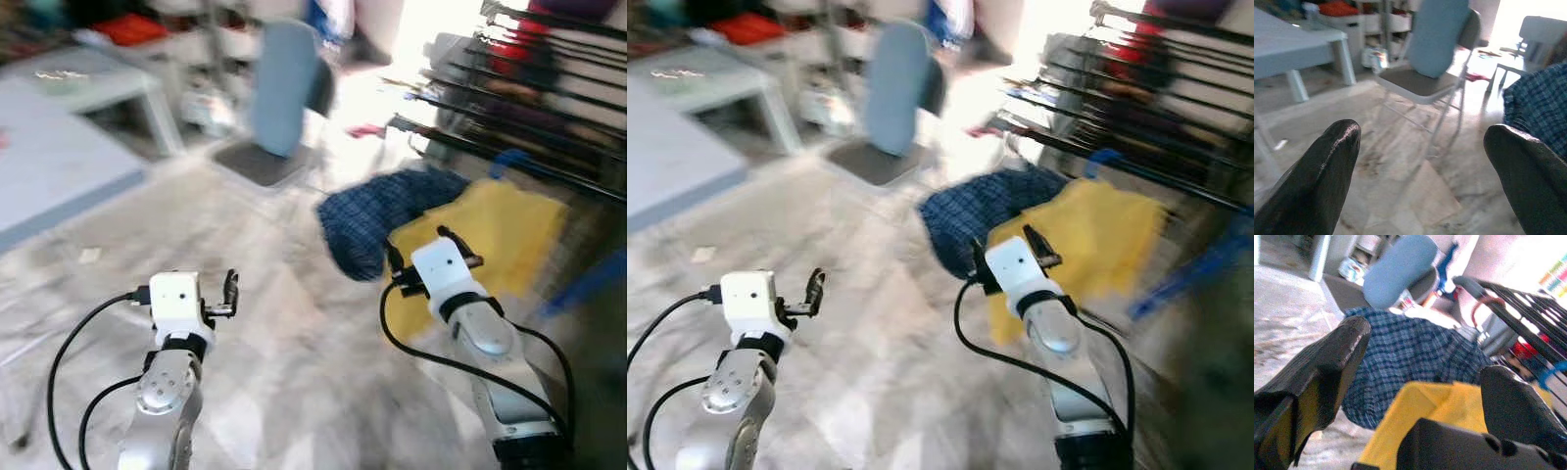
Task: Hang hanger
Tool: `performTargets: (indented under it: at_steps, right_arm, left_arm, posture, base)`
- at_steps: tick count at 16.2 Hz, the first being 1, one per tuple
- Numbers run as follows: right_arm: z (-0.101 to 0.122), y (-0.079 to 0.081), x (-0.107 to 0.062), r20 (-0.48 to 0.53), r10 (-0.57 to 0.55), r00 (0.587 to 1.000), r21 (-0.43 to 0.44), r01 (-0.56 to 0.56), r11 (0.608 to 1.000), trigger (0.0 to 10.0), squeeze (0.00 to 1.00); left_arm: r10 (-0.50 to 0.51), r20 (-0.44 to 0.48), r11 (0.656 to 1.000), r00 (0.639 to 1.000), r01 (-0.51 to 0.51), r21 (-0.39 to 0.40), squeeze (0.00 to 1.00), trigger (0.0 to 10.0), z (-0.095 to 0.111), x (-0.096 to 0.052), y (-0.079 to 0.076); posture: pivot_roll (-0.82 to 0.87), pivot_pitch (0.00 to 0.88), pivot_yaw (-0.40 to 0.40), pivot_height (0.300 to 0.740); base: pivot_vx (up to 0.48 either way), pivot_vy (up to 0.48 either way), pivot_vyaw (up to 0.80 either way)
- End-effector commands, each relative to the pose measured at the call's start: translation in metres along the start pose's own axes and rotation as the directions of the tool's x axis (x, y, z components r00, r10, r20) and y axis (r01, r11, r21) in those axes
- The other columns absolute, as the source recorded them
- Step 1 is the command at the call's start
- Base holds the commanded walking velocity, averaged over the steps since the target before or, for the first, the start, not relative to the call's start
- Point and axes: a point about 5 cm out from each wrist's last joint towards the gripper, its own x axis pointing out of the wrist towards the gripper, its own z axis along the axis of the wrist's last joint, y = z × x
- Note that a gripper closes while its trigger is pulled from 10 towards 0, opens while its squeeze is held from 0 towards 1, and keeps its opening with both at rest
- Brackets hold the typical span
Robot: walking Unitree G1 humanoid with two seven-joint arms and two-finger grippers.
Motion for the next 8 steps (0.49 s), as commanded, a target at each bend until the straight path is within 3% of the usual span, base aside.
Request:
performTargets:
  at_steps: [1,5,8]
  right_arm:
    - [-0.002,-0.005,-0.003,-0.005,-0.017,1.000,-0.005,0.017,1.000,10.0,0.00]
    - [-0.005,-0.008,-0.008,-0.009,-0.040,0.999,0.012,0.040,0.999,10.0,0.00]
    - [0.002,0.004,0.000,0.030,-0.024,0.999,0.034,0.023,0.999,10.0,0.00]
  left_arm:
    - [-0.020,-0.004,1.000,1.000,0.020,-0.001,0.00,10.0,0.001,-0.001,-0.005]
    - [-0.038,-0.007,0.999,0.999,0.038,0.009,0.00,10.0,0.001,-0.001,-0.011]
    - [-0.023,0.031,1.000,0.999,0.023,0.010,0.00,10.0,0.016,0.002,-0.002]
  posture:
    - [-0.04,0.000,-0.006,0.740]
    - [-0.02,0.000,0.010,0.740]
    - [-0.01,0.000,0.031,0.740]
  base:
    - [0.000,0.000,0.80]
    - [0.000,0.000,0.80]
    - [0.000,0.000,0.80]
